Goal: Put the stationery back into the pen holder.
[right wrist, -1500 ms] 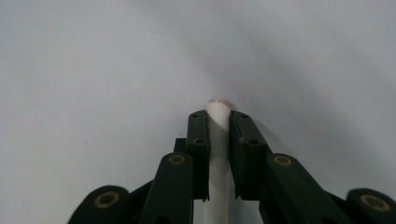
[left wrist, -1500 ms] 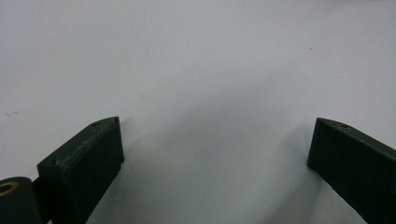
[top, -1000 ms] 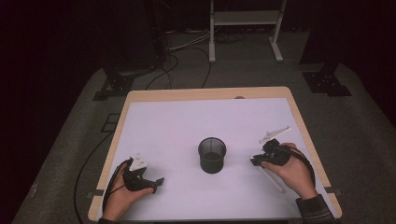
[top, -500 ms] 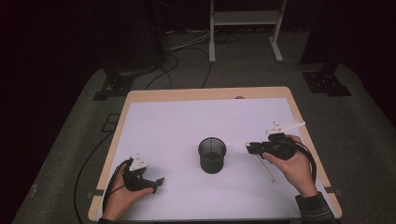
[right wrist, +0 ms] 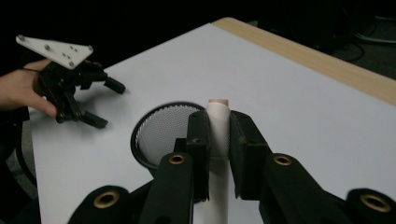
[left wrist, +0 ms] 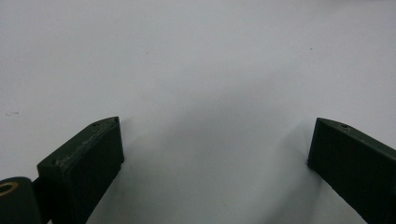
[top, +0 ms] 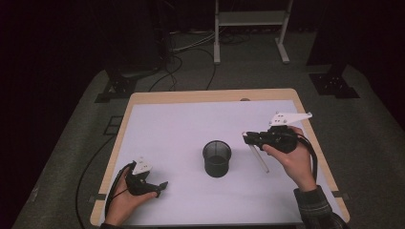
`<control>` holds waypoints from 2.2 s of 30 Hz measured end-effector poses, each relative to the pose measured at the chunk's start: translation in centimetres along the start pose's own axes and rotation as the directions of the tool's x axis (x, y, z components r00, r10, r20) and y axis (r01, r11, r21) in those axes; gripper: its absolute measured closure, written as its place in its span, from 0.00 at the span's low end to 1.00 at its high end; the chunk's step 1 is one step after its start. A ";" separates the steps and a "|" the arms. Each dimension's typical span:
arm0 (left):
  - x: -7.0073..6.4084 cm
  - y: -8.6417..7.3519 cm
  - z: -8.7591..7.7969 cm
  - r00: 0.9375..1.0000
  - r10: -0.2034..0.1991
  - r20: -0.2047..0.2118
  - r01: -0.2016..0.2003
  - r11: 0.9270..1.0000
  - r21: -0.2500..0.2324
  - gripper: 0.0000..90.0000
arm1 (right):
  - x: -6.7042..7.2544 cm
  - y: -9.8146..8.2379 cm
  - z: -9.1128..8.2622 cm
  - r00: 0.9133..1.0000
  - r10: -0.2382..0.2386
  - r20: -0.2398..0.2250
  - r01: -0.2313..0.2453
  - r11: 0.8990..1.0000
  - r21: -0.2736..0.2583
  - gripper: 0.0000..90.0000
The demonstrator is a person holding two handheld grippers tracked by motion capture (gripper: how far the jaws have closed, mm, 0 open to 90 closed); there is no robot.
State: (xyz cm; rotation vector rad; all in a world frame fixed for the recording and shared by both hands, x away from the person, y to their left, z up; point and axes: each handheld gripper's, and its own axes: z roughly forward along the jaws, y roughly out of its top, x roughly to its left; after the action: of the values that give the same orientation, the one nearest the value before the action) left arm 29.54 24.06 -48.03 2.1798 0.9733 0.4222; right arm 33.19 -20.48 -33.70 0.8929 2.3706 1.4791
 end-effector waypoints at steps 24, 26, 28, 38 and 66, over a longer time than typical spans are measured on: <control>0.0 0.0 0.0 1.000 -0.001 0.000 0.001 1.000 -0.003 0.03 | 1.3 5.4 3.6 0.996 -0.055 -0.067 0.047 0.992 -0.114 0.86; 0.0 0.0 0.0 1.000 -0.001 0.000 0.001 1.000 -0.004 0.03 | 1.5 5.9 3.9 0.995 -0.069 -0.072 0.060 0.992 -0.115 0.86; 0.0 0.0 0.0 1.000 -0.001 -0.001 0.001 1.000 -0.005 0.03 | 1.8 6.3 4.3 0.994 -0.073 -0.079 0.064 0.991 -0.116 0.86; 0.0 0.0 0.0 1.000 -0.005 0.001 0.005 1.000 -0.006 0.03 | 2.4 7.3 6.8 0.990 -0.086 -0.110 0.075 0.992 -0.103 0.86; 0.0 0.0 0.0 1.000 -0.003 -0.001 0.003 1.000 -0.006 0.03 | 1.9 3.3 11.1 0.986 -0.081 -0.145 0.085 0.996 0.017 0.86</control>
State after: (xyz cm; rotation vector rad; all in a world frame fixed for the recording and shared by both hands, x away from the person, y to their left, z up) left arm 29.56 24.05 -48.06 2.1731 0.9738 0.4239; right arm 38.12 -10.09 -35.88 0.7046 2.4991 1.5348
